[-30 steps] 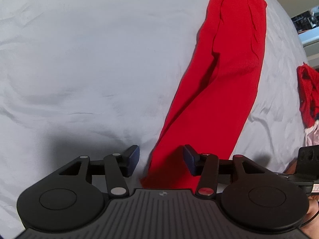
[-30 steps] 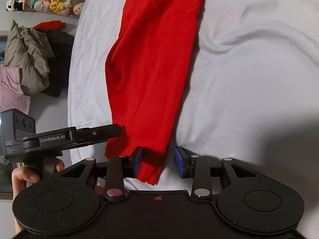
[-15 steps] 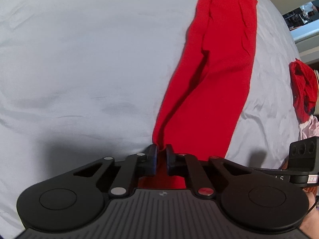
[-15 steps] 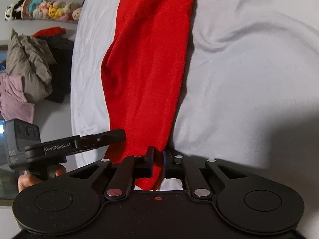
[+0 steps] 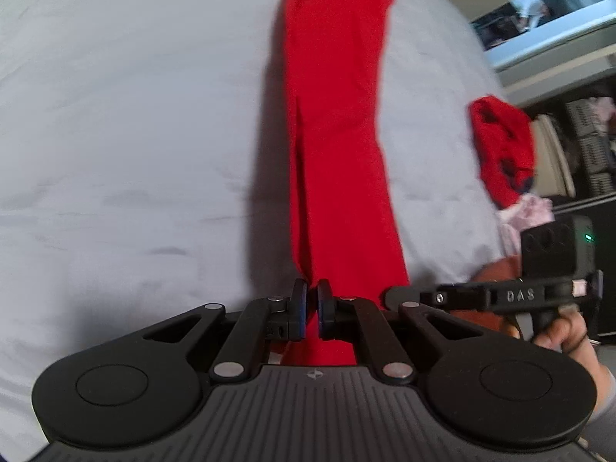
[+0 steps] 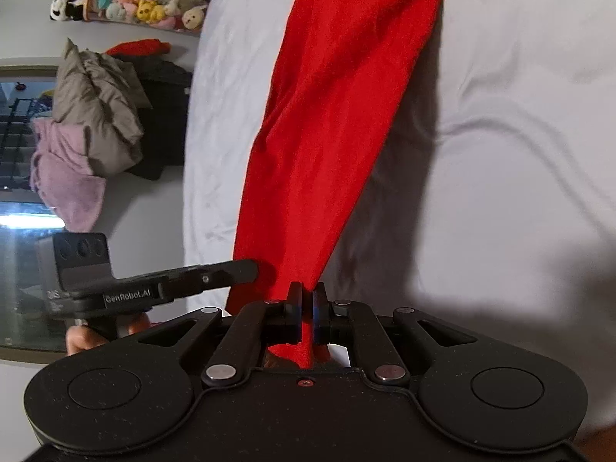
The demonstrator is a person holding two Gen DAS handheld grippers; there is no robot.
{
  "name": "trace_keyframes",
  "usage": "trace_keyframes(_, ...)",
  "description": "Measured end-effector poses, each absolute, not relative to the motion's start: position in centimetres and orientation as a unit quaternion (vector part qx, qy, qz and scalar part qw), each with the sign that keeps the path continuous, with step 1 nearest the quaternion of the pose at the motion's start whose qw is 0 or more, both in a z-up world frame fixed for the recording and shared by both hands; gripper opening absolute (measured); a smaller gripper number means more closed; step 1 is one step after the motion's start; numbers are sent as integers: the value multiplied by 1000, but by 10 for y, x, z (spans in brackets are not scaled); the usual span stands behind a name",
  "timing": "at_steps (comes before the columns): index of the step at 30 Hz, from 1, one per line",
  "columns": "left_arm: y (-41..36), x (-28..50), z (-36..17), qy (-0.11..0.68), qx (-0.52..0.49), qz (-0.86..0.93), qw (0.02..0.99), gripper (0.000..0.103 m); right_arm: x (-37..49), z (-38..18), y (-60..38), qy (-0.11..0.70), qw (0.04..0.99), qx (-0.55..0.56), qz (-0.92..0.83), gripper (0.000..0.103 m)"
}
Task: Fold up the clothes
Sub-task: 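Grasp the folded trouser end with the right tool while the left grasps beside it, then lift the held end with both tools and fold it over the trousers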
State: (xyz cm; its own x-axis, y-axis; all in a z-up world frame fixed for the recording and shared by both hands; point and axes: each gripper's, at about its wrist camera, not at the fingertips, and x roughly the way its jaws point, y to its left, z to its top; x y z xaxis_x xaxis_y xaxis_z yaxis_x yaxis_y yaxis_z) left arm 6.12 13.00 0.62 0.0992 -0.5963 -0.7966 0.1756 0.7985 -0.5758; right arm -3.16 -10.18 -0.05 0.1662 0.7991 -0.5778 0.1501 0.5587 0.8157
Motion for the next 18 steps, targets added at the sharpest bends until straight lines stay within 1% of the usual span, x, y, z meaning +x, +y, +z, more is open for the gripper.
trace_keyframes(1,128,59,9,614,-172,-273,720,2,-33,5,-106,594,652,398,251,5)
trace_keyframes(9,93,33,43,604,-157,-326,710,2,-57,65,-155,578,662,391,274,5)
trace_keyframes(18,56,-10,65,597,-131,-366,702,2,-102,105,-188,589,670,353,282,5)
